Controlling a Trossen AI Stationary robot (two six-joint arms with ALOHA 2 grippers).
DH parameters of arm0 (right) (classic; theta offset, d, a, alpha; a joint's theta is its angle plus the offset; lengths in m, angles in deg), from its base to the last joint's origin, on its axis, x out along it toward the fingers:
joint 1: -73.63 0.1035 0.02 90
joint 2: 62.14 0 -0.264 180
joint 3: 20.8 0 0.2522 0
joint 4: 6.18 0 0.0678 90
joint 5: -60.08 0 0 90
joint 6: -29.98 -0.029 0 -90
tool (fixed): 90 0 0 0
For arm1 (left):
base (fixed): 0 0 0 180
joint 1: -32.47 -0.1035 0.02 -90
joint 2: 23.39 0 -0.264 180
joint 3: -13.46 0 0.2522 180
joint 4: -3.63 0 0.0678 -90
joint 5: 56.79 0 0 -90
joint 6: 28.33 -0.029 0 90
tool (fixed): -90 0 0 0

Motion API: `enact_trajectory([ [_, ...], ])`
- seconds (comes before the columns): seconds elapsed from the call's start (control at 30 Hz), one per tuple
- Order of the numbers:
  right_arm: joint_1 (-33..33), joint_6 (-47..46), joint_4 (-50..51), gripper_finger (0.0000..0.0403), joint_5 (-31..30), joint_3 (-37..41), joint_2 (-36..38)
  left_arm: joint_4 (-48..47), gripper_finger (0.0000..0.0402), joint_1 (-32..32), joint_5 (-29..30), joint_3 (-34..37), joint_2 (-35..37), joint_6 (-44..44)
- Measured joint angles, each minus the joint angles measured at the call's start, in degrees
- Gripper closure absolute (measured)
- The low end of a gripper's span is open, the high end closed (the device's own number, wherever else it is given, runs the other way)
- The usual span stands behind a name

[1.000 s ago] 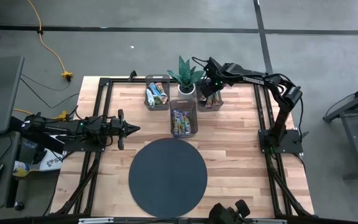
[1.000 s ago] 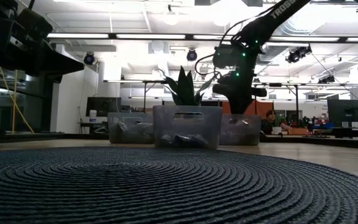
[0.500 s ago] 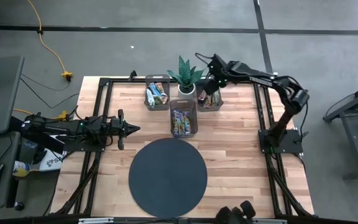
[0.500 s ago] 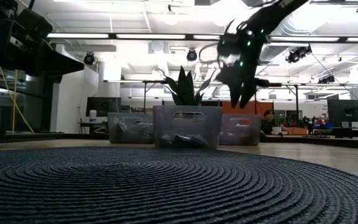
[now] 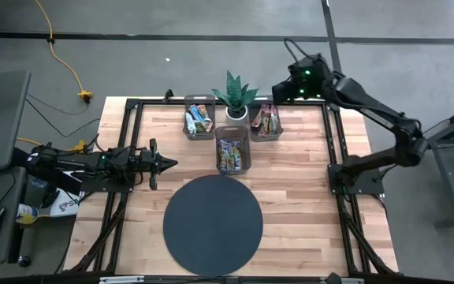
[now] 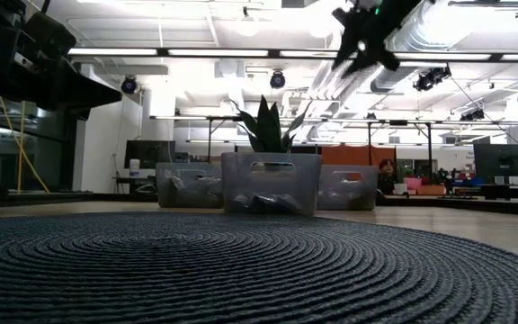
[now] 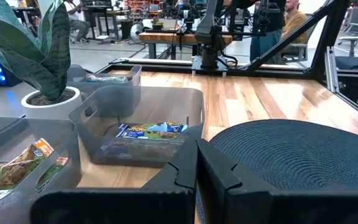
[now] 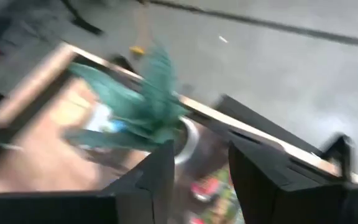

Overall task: Pick and place Granola Bars by type
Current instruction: Return to Home Position

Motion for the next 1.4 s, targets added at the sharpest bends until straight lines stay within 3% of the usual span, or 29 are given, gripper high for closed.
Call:
enact_trajectory([
  [0.37, 9.8, -1.5, -3.8, 0.0392, 2.7, 0.0, 9.3, 0.0, 0.04, 0.0, 0.0, 0.0, 0.0, 0.0],
  [0.5, 14.3, -2.8, -3.8, 0.0394, 2.4, 0.0, 12.3, 0.0, 0.04, 0.0, 0.0, 0.0, 0.0, 0.0],
  [0.8, 27.2, -4.4, -0.4, 0.0402, -13.7, 1.4, 21.0, 0.0, 0.04, 0.0, 0.0, 0.0, 0.0, 0.0],
  [1.03, 34.8, -9.1, -9.8, 0.0403, -20.0, 17.7, 32.8, 0.0, 0.04, 0.0, 0.0, 0.0, 0.0, 0.0],
  [1.4, 40.0, -6.8, -35.9, 0.0402, -18.6, 45.8, 50.2, 0.0, 0.04, 0.0, 0.0, 0.0, 0.0, 0.0],
])
